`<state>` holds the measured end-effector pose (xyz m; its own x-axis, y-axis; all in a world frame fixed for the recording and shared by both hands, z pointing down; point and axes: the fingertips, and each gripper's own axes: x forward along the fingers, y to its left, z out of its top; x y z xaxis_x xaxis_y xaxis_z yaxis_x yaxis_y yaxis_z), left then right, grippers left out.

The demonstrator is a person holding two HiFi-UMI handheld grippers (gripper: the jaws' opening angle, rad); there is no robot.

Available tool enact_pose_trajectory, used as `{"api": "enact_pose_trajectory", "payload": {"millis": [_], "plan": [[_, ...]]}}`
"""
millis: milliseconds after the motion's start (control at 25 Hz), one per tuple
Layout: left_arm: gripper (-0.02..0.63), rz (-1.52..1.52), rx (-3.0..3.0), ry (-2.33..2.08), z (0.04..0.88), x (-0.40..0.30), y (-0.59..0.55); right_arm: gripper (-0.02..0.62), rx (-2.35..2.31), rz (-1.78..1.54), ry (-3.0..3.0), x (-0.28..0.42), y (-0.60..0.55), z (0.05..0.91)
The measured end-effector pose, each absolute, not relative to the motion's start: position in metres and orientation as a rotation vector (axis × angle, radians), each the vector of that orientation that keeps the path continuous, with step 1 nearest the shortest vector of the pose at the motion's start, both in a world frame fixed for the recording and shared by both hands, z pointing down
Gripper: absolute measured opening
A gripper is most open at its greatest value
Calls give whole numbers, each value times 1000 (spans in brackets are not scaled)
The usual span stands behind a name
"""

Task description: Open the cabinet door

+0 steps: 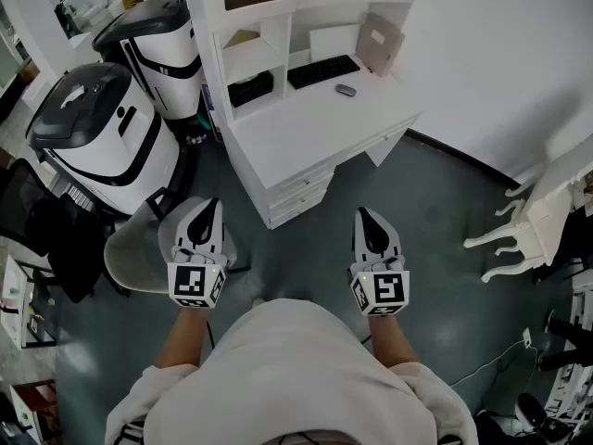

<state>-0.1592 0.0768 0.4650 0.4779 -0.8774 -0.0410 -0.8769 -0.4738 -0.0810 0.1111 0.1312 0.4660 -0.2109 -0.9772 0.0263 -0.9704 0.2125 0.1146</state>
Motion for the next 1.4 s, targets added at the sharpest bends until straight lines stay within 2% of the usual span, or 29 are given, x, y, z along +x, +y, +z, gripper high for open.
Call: {"api": "enact_pose_trajectory", "payload": {"millis": [1000,1400], "plan": [[-2,-64,-2574,1673,478,-123,90,4,1791,-54,-2470,147,126,481],[-2,-44,-2592,1705,499,-140,19,5,1792,-69,-2446,137,58,486]]}}
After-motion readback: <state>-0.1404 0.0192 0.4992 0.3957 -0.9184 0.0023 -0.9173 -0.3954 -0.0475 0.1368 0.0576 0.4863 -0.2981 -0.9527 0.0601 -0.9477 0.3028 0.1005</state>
